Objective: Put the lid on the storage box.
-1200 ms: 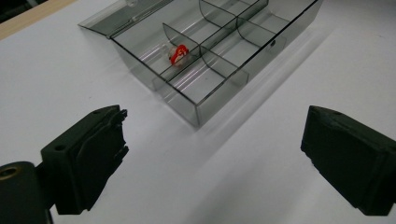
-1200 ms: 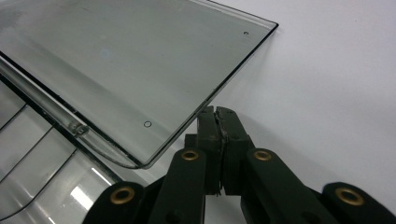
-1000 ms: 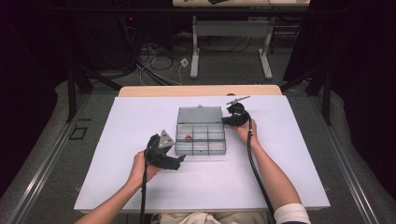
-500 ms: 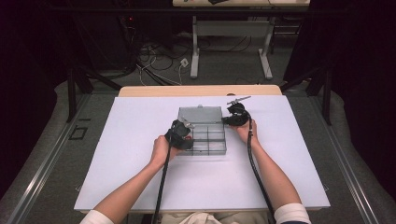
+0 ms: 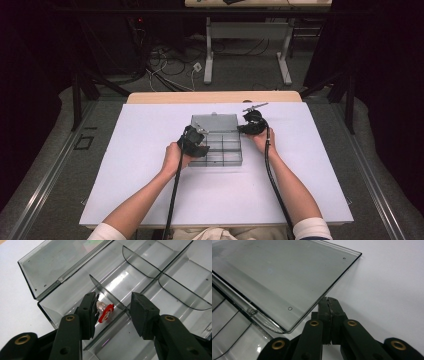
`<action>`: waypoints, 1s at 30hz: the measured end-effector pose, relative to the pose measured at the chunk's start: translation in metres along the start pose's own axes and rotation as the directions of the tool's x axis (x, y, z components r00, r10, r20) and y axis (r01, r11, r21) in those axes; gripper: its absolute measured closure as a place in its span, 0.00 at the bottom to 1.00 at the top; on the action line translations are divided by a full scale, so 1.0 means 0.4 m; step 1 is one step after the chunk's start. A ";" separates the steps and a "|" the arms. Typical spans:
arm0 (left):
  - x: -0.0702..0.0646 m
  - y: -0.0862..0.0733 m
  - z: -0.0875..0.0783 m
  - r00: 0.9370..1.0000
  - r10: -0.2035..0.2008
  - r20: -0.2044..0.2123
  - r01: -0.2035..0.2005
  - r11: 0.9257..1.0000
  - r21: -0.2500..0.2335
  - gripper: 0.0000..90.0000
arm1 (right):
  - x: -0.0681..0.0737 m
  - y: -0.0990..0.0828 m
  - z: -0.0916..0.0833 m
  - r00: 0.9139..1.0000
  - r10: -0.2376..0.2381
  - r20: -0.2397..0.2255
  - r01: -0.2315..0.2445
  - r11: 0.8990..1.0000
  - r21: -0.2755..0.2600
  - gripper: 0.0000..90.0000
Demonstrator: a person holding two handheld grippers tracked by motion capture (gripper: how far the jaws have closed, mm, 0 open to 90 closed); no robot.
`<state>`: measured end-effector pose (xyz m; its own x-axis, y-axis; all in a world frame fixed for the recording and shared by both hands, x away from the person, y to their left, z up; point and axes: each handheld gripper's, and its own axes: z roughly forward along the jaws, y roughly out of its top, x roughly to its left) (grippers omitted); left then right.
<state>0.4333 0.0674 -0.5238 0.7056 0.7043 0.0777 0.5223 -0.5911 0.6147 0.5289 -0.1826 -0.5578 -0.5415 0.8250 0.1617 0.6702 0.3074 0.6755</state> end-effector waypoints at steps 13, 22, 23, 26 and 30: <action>-0.029 0.003 0.031 0.999 0.037 0.032 -0.040 0.996 0.078 0.65 | 0.000 0.000 0.000 1.000 0.000 -0.001 0.000 1.000 -0.001 1.00; -0.027 0.001 0.041 0.999 0.044 0.030 -0.046 0.996 0.076 0.63 | -0.005 -0.001 0.002 0.999 0.036 -0.018 -0.037 0.999 -0.014 1.00; -0.025 0.000 0.041 0.998 0.038 0.042 -0.041 0.996 0.073 0.63 | -0.005 -0.001 0.002 0.999 0.043 -0.021 -0.043 0.999 -0.017 1.00; -0.021 -0.003 0.040 0.997 0.041 0.065 -0.045 0.997 0.069 0.63 | -0.008 0.000 0.003 0.999 0.049 -0.024 -0.050 0.998 -0.042 1.00; -0.022 -0.003 0.040 0.997 0.045 0.067 -0.050 0.996 0.068 0.63 | -0.006 0.003 -0.002 0.998 0.054 -0.023 -0.055 0.997 -0.059 1.00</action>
<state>0.4343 0.0555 -0.5377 0.7591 0.6489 0.0523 0.5180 -0.6507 0.5552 0.5307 -0.1844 -0.5567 -0.5158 0.8295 0.2141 0.6678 0.2328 0.7070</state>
